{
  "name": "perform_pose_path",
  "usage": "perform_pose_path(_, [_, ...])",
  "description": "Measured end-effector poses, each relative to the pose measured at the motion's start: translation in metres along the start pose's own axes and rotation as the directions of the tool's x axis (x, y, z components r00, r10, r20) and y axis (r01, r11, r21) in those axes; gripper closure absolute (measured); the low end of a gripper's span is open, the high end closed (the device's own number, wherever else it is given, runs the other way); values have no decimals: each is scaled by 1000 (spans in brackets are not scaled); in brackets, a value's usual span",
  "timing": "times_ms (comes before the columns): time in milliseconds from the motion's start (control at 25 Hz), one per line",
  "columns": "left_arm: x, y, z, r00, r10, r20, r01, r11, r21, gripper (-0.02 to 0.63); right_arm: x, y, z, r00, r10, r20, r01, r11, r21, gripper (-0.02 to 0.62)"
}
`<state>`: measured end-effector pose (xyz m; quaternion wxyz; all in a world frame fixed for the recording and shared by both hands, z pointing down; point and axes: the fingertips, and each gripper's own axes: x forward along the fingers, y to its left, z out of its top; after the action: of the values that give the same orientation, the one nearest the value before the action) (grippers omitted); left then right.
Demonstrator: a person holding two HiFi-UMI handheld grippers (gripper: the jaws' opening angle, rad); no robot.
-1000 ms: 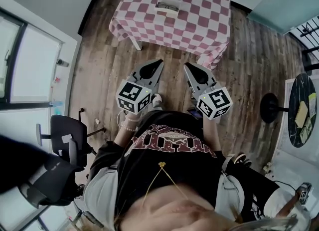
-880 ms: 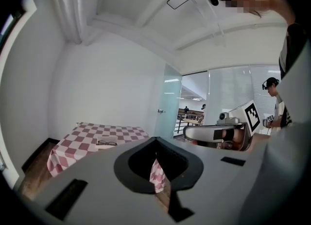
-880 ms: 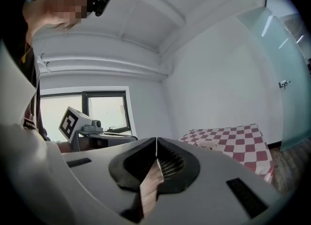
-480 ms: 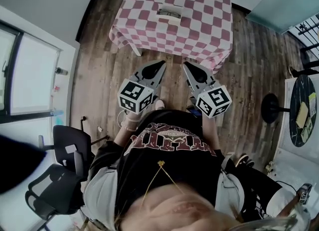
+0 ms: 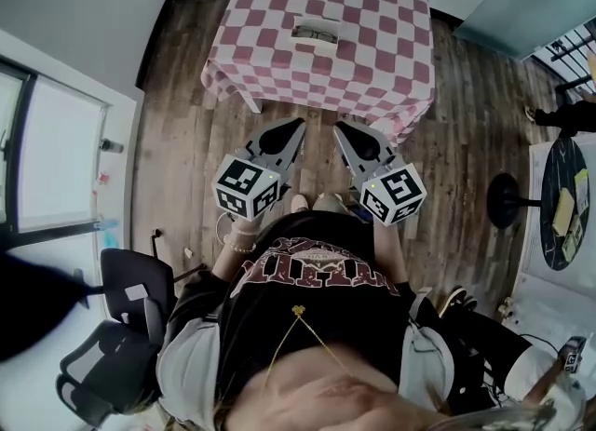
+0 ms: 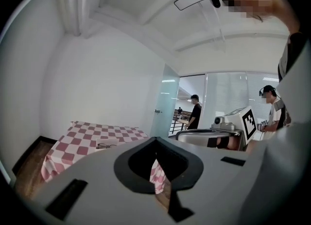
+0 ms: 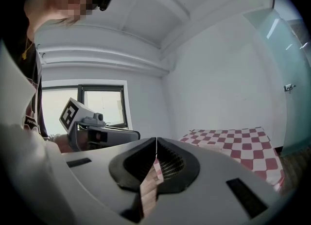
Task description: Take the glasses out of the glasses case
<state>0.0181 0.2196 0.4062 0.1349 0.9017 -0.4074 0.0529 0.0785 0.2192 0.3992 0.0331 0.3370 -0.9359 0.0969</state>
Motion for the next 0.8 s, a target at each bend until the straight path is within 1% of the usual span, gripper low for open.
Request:
perform_pose_path(240, [6, 13, -1, 1000, -3, 5, 3, 999, -32, 606, 10, -10, -3, 1000, 8, -25, -8, 1000, -8, 575])
perform_pose_path(360, [17, 21, 2, 1000, -13, -7, 13, 999, -39, 606, 20, -19, 1, 999, 23, -29, -24, 1000, -11, 575])
perform_pose_path(520, [41, 33, 8, 999, -24, -31, 22, 998, -61, 606, 34, -41, 8, 998, 43, -45, -44, 999, -20, 575])
perform_pose_path(680, [66, 43, 21, 999, -8, -41, 6, 999, -44, 606, 46, -65, 20, 997, 65, -48, -67, 997, -28, 575])
perform_pose_path(800, [84, 47, 30, 999, -19, -33, 17, 999, -48, 606, 54, -82, 27, 995, 82, -57, -84, 996, -34, 575])
